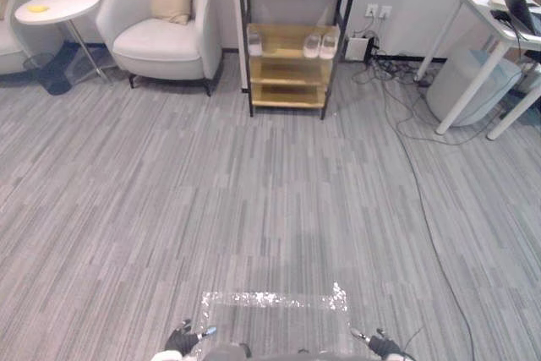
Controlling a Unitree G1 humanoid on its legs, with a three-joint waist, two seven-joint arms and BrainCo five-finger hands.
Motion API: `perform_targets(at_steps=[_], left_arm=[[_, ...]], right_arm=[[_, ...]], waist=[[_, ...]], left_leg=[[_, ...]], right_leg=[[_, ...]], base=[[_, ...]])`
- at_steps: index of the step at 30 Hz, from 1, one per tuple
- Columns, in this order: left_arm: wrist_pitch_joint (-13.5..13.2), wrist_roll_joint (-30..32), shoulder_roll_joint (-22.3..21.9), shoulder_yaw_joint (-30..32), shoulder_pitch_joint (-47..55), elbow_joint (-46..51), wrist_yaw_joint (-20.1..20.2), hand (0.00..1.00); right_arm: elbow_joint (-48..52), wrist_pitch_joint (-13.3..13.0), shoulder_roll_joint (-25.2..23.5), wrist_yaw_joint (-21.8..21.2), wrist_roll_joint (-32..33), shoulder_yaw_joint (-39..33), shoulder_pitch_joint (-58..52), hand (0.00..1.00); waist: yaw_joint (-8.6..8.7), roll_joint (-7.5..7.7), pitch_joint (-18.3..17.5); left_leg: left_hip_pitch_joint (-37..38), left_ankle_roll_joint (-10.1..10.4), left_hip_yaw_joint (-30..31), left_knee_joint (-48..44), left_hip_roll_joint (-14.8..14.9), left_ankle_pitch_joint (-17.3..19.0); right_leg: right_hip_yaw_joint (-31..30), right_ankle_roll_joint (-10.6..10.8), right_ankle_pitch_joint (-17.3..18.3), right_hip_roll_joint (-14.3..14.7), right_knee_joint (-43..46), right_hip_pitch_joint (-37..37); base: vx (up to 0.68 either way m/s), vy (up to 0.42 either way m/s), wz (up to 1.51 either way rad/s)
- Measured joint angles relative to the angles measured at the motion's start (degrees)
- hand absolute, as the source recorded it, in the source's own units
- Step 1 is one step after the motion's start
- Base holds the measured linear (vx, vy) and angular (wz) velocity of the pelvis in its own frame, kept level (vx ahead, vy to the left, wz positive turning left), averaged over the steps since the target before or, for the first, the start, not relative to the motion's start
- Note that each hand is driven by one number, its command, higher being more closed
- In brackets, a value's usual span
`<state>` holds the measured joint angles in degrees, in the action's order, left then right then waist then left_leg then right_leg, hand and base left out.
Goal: Organize the slippers on the shoe rack
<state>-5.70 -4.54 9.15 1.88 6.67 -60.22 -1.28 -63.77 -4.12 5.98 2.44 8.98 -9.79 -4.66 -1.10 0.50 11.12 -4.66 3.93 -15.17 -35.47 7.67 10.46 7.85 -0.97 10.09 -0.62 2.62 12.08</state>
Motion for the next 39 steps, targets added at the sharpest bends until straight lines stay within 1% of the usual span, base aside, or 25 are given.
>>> perform_targets(at_steps=[1,2,4,6,8,9,10,11,13,14,16,17,19,21,24,25,26,27,28,31,33,34,36,38,39], left_arm=[[-0.1,-0.1,-0.5,0.2,0.2,0.0,-0.2,0.00],[-0.1,-0.2,-1.0,0.7,0.2,0.1,-0.9,0.00],[-0.2,-0.5,-1.1,0.8,0.1,0.4,-1.1,0.00],[-0.2,-1.4,-1.2,0.7,0.3,1.1,-1.4,0.00],[-0.2,-1.8,-1.8,0.7,0.7,1.1,-2.0,0.00],[-0.2,-1.8,-2.0,0.7,0.9,1.1,-2.0,0.00],[-0.2,-1.9,-1.8,0.9,1.7,1.1,-2.1,0.00],[-0.1,-1.9,-0.8,1.1,1.8,1.0,-2.1,0.00],[-0.1,-1.8,-0.4,1.5,1.2,0.8,-2.0,0.00],[-0.1,-1.9,-0.5,1.6,1.0,0.6,-2.0,0.00],[-0.1,-1.8,-0.5,1.6,1.3,-0.1,-2.1,0.00],[0.0,-1.8,-0.4,1.5,1.3,-0.1,-2.2,0.00],[0.0,-1.9,-0.5,0.8,1.1,-0.1,-2.3,0.00],[0.0,-2.2,-0.6,0.0,0.8,-0.1,-2.2,0.00],[-0.1,-2.3,-0.8,-0.1,-0.3,-0.1,-2.2,0.00],[-0.1,-2.3,-0.8,-0.1,-0.3,-0.1,-2.2,0.00],[-0.1,-2.3,-0.6,0.0,-0.1,0.0,-2.2,0.00],[-0.1,-2.3,-0.5,0.1,-0.2,-0.4,-2.4,0.00],[-0.2,-2.3,-2.1,0.4,-0.5,-0.9,-2.4,0.00],[-0.1,-2.2,-4.6,1.2,-0.8,-1.0,-2.3,0.00],[0.0,-2.2,-5.2,3.6,-1.5,0.0,-2.2,0.00],[-0.1,-2.2,-5.4,4.5,-1.1,1.2,-2.2,0.00],[-0.2,-2.1,-5.3,5.5,-0.4,2.8,-2.2,0.00],[-0.2,-2.2,-5.1,5.3,-0.4,3.6,-2.1,0.00],[-0.3,-2.2,-4.9,5.0,-0.6,3.8,-2.2,0.00]], right_arm=[[0.0,0.0,0.6,0.1,0.0,0.7,0.2,0.00],[0.0,0.0,1.1,0.4,0.0,1.2,0.1,0.00],[0.0,0.1,1.2,0.5,0.0,1.2,0.1,0.00],[0.0,0.1,1.2,0.6,0.0,1.2,0.1,0.00],[0.1,0.1,1.7,0.9,0.0,1.3,0.1,0.00],[0.1,0.1,1.9,0.9,0.0,1.5,0.2,0.00],[0.0,0.2,1.9,1.0,0.0,2.0,0.3,0.00],[0.0,0.1,0.6,0.9,-0.1,2.3,0.8,0.00],[0.3,0.1,-0.7,0.8,-0.1,2.3,1.8,0.00],[0.1,0.1,-1.2,0.7,-0.2,2.2,2.1,0.00],[0.2,0.0,-2.1,0.0,-0.8,2.3,2.4,0.00],[0.5,-0.2,-2.1,-0.2,-1.7,2.6,2.4,0.00],[1.6,-0.5,-1.4,-0.3,-2.2,3.4,2.6,0.00],[2.7,-1.0,-1.2,-0.3,-2.3,3.6,2.9,0.00],[4.0,-1.2,-1.0,-0.3,-2.2,3.5,3.7,0.00],[4.3,-1.2,-1.0,-0.3,-2.2,3.5,3.9,0.00],[4.2,-1.1,-1.2,-0.3,-2.2,3.8,3.9,0.00],[4.3,-1.3,-1.2,-0.3,-2.0,3.6,3.8,0.00],[4.1,-1.2,-0.3,-0.3,-2.3,3.7,4.8,0.00],[4.1,-1.2,0.6,-0.2,-2.2,2.9,5.1,0.00],[4.5,-1.0,0.7,0.0,-2.1,2.7,4.4,0.00],[4.7,-0.9,0.5,0.1,-2.1,2.9,3.6,0.00],[4.1,-0.6,0.2,0.5,-2.1,3.1,3.1,0.00],[3.7,-0.4,0.1,0.7,-2.0,3.2,2.9,0.00],[3.5,-0.4,0.1,0.8,-1.8,3.1,3.1,0.00]], waist=[[-0.60,-0.28,0.3],[-0.86,-0.84,0.4],[-0.97,-0.82,0.5],[-1.49,-0.69,0.5],[-2.00,-1.41,0.3],[-2.18,-1.79,0.1],[-2.86,-1.68,-0.7],[-3.00,0.22,-1.5],[-2.94,1.06,-1.7],[-3.33,1.17,-1.6],[-3.67,1.58,-1.2],[-3.54,1.31,-0.9],[-3.10,0.97,-0.7],[-1.71,-0.07,-0.4],[-0.91,-0.73,0.1],[-0.63,-0.82,0.2],[-0.60,-0.26,0.1],[-0.03,0.33,0.1],[-0.13,-2.34,0.3],[0.67,-5.97,-0.4],[1.05,-6.14,0.4],[0.66,-5.70,0.7],[0.12,-4.97,0.9],[-0.98,-4.74,1.0],[-1.55,-4.60,1.1]], left_leg=[[-2.9,-0.5,0.2,-6.5,1.3,-1.4],[-6.3,-1.5,1.6,-10.8,1.3,2.0],[-8.0,-1.4,1.9,-8.6,0.6,3.1],[-9.5,-1.1,2.3,0.9,-2.0,2.7],[-9.4,1.1,5.3,18.4,-5.2,-2.0],[-9.3,1.0,5.7,20.2,-5.1,-3.1],[-9.3,-0.7,5.7,19.4,-5.6,-7.8],[-11.2,-2.5,4.8,15.7,-6.6,-5.4],[-11.5,-3.6,4.3,13.0,-7.4,-2.4],[-10.0,-4.4,3.3,12.5,-7.4,-1.6],[-3.0,-5.5,2.3,13.6,-8.5,1.6],[0.9,-5.8,2.3,14.7,-9.2,3.0],[8.7,-6.1,3.1,18.8,-9.6,4.1],[14.1,-6.0,4.3,23.3,-8.3,4.1],[18.1,-4.8,5.7,25.5,-5.1,4.8],[19.2,-4.0,6.5,25.8,-4.3,5.4],[20.4,-2.7,7.5,26.4,-4.7,6.3],[21.9,-1.0,9.6,26.4,-4.5,8.0],[22.7,-0.9,10.9,26.1,-2.5,8.5],[17.7,-0.7,14.2,16.2,0.6,8.3],[10.8,1.4,14.6,-1.4,3.0,3.6],[7.5,1.3,13.1,-9.8,5.2,1.2],[1.8,-0.2,7.4,-19.5,7.5,4.0],[-2.3,-1.8,3.8,-16.6,6.3,6.2],[-5.0,-2.2,3.0,-9.6,4.3,6.8]], right_leg=[[-1.4,-0.6,1.1,0.2,1.7,0.0],[-3.3,-1.5,2.8,-0.6,3.5,0.4],[-4.3,-1.1,3.4,-1.6,3.4,0.8],[-5.7,0.0,4.7,-3.9,3.5,1.3],[-8.0,2.3,7.3,-5.8,3.4,2.1],[-8.4,2.8,7.8,-5.7,3.4,2.2],[-9.3,3.1,9.1,-6.4,3.6,2.6],[-9.9,2.7,9.4,-7.7,6.1,1.7],[-10.7,3.4,9.1,-8.5,14.0,-1.6],[-12.2,4.3,8.6,-8.6,19.8,-3.4],[-14.3,12.1,3.0,-9.3,38.1,-8.1],[-13.7,13.8,1.3,-9.9,47.2,-10.4],[-5.7,7.6,5.0,-12.0,56.2,-14.7],[1.5,2.9,8.5,-11.8,52.6,-18.5],[2.9,3.0,7.5,-7.7,34.7,-25.6],[2.0,3.2,4.6,-6.5,28.6,-26.5],[0.2,3.5,-1.8,-5.5,19.8,-26.4],[-0.9,1.6,-8.6,-5.0,19.4,-26.1],[0.2,0.9,-7.2,-3.9,21.7,-26.0],[3.9,-0.1,-2.5,-2.4,21.2,-24.3],[6.5,-0.8,-1.0,-1.6,18.0,-18.6],[6.9,-1.4,-0.2,-0.9,15.9,-14.8],[7.8,-1.9,0.9,-0.1,11.1,-7.7],[7.6,-1.6,0.8,-0.3,7.5,-4.2],[7.7,-1.0,0.7,-0.8,5.6,-2.8]], base=[[0.16,-0.004,-0.60],[0.13,0.020,-0.49],[0.17,0.055,-0.45],[0.24,0.123,-0.50],[0.36,0.241,-0.45],[0.41,0.295,-0.52],[0.51,0.278,-0.44],[0.63,0.314,-0.37],[0.47,0.190,-0.12],[0.49,0.195,-0.22],[0.48,0.161,-0.23],[0.46,0.109,-0.07],[0.52,0.071,0.07],[0.43,-0.040,0.26],[0.44,-0.140,0.33],[0.37,-0.167,0.38],[0.49,-0.217,0.51],[0.47,-0.216,0.39],[0.47,-0.208,0.30],[0.46,-0.252,0.35],[0.33,-0.181,0.61],[0.36,-0.146,0.51],[0.39,-0.140,0.34],[0.30,-0.062,-0.04],[0.38,0.028,-0.20]])
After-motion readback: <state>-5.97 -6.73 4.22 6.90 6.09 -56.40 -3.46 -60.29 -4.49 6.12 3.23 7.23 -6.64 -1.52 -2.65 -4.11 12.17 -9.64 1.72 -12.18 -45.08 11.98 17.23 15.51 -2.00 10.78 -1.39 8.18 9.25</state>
